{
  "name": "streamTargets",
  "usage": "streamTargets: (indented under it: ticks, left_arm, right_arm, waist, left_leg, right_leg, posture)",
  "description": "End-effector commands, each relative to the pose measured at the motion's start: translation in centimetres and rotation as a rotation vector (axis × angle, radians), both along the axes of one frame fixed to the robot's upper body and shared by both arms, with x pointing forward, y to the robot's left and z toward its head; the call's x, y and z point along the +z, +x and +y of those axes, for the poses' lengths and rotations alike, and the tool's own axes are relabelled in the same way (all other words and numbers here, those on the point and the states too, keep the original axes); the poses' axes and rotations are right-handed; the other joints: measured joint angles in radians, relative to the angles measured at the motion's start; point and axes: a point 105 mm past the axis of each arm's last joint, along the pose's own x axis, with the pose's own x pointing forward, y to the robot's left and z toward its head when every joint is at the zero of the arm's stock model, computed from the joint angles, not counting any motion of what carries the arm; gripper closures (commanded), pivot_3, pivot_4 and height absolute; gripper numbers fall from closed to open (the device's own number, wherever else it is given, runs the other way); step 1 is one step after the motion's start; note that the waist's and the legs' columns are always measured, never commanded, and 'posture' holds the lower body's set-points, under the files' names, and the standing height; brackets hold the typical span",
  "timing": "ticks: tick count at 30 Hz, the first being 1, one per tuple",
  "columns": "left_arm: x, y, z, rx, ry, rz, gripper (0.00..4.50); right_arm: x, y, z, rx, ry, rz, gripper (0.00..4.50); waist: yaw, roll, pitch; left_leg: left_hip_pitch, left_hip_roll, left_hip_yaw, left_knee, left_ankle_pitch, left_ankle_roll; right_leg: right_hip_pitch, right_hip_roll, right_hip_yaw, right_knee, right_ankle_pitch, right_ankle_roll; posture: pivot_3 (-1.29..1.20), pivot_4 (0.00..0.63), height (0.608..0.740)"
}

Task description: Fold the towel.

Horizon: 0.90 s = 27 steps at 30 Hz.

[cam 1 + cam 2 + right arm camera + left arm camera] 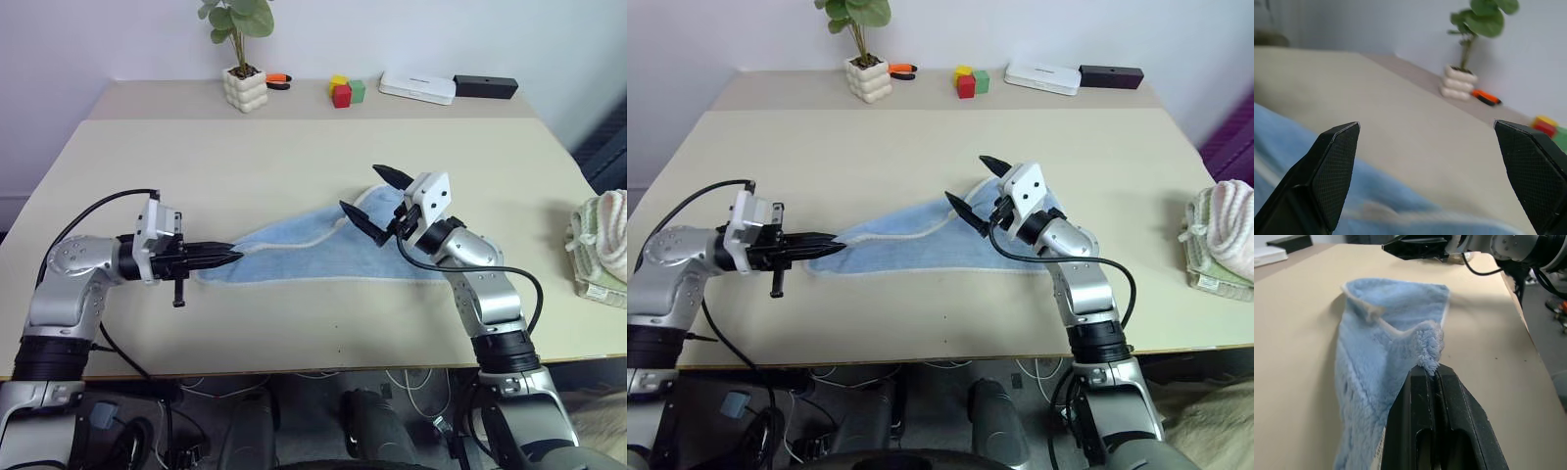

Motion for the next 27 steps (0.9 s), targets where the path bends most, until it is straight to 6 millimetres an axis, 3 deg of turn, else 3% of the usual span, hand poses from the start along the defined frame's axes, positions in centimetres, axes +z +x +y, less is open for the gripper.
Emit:
streamTargets:
  ticks: [1, 4, 6, 10, 17, 21, 27]
  left_arm:
    - [2.1, -1.3, 0.2, -0.009, -0.047, -0.079, 4.46]
    - [1.4, -2.8, 0.5, -0.002, -0.041, -0.089, 4.46]
    - [0.8, -3.9, 0.5, 0.0, -0.04, -0.081, 4.46]
    - [-0.8, -5.6, 0.7, 0.027, -0.004, -0.048, 4.46]
    - [-2.1, -7.6, 1.6, 0.082, 0.004, 0.014, 4.46]
    - [-3.3, -8.8, 1.9, 0.098, 0.0, 0.092, 4.46]
    - [-3.4, -8.9, 1.6, 0.12, -0.007, 0.07, 4.46]
  right_arm:
    - [0.9, 0.7, -0.7, -0.044, -0.132, -0.093, 0.0]
    - [0.0, 2.3, -1.9, -0.136, -0.31, -0.109, 0.0]
    - [-0.3, 3.8, -3.3, -0.226, -0.319, -0.057, 0.0]
    - [-0.4, 5.1, -4.3, -0.288, -0.218, 0.053, 0.0]
    - [-1.2, 6.7, -4.3, -0.342, -0.073, 0.234, 0.0]
    - [-1.0, 8.8, -5.9, -0.461, 0.066, 0.383, 0.0]
    - [-1.3, 10.3, -6.3, -0.551, 0.105, 0.528, 0.0]
  waist:
    - [0.0, 0.0, 0.0]
    - [-0.005, 0.0, 0.0]
    - [-0.005, 0.0, 0.0]
    - [-0.003, 0.0, 0.0]
    - [-0.001, 0.001, 0.0]
    - [-0.007, 0.001, 0.001]
    - [-0.022, 0.001, 0.001]
  left_leg:
    - [0.0, 0.0, 0.0, 0.0, 0.0, 0.0]
    - [0.0, 0.0, 0.001, -0.001, 0.0, 0.0]
    - [0.0, 0.0, 0.001, -0.001, 0.0, 0.0]
    - [0.0, 0.0, 0.001, -0.001, 0.0, 0.0]
    - [0.0, 0.0, 0.001, 0.0, 0.0, 0.0]
    - [0.0, 0.0, 0.002, -0.001, 0.0, 0.0]
    - [-0.001, 0.0, 0.003, -0.002, 0.0, 0.0]
  right_leg:
    - [0.0, 0.0, 0.0, 0.0, 0.0, 0.0]
    - [-0.001, 0.0, 0.001, 0.0, 0.0, 0.0]
    - [-0.001, 0.0, 0.001, 0.0, 0.0, -0.001]
    - [-0.001, -0.001, 0.001, 0.0, 0.0, -0.001]
    - [-0.001, -0.002, 0.001, -0.001, -0.001, -0.001]
    - [-0.002, -0.002, 0.002, -0.001, -0.001, -0.002]
    - [-0.003, -0.002, 0.002, -0.001, -0.001, -0.003]
  posture:
    - [0.0, 0.15, 0.74]
    - [0.0, 0.15, 0.74]
    - [0.0, 0.15, 0.74]
    - [0.0, 0.15, 0.74]
    - [0.0, 0.15, 0.74]
    - [0.0, 0.15, 0.74]
    - [0.0, 0.15, 0.74]
